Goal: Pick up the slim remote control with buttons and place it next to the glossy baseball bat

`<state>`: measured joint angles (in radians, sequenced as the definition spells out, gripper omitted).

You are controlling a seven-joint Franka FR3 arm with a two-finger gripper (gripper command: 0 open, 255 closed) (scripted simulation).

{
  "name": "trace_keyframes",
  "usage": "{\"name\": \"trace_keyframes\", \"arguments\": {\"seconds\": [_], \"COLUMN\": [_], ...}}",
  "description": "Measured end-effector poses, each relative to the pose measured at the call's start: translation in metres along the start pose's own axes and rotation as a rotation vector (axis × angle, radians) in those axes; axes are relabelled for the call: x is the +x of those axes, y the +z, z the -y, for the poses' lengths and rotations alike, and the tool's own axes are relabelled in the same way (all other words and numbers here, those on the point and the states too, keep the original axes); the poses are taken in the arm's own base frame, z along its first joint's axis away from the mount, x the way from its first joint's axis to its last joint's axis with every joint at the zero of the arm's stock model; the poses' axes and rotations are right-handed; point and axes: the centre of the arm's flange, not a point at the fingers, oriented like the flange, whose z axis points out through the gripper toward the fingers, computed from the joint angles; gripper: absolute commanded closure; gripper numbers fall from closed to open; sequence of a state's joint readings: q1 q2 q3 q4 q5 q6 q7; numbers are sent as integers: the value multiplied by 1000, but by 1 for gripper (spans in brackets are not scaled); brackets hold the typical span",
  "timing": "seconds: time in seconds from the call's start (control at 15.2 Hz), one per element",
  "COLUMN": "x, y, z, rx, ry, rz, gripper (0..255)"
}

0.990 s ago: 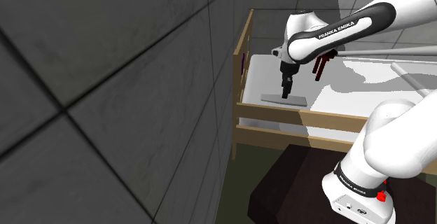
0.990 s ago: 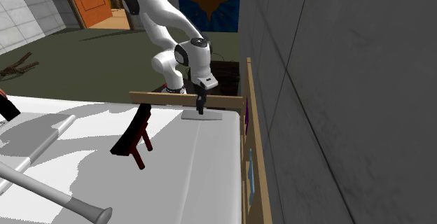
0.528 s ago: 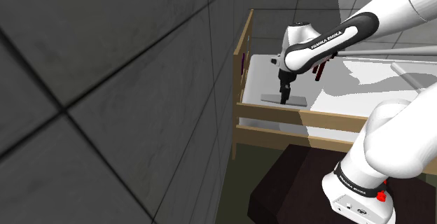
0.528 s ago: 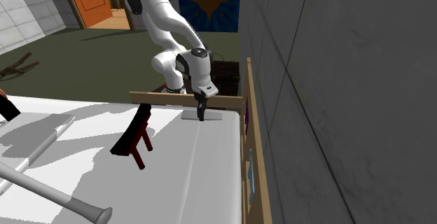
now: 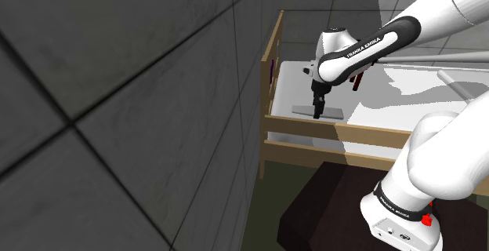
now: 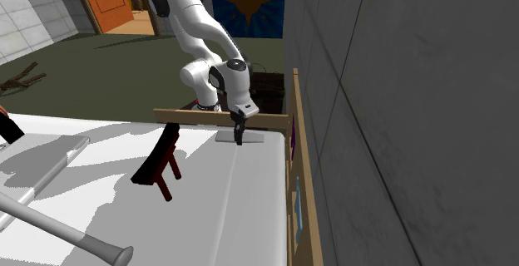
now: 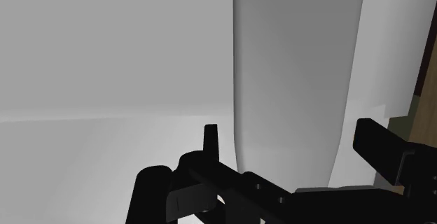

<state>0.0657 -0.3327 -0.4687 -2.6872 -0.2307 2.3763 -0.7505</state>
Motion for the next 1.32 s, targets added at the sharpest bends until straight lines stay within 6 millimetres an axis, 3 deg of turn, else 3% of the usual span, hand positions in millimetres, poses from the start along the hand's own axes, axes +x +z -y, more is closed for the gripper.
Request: {"name": "trace_keyframes", "arguments": {"seconds": [0.66, 1.32], "x": [0, 0], "y": [0, -46], "z": [0, -1], "rx": [0, 0], "ry": [0, 0], "rz": [0, 0], "gripper": [255, 255]}}
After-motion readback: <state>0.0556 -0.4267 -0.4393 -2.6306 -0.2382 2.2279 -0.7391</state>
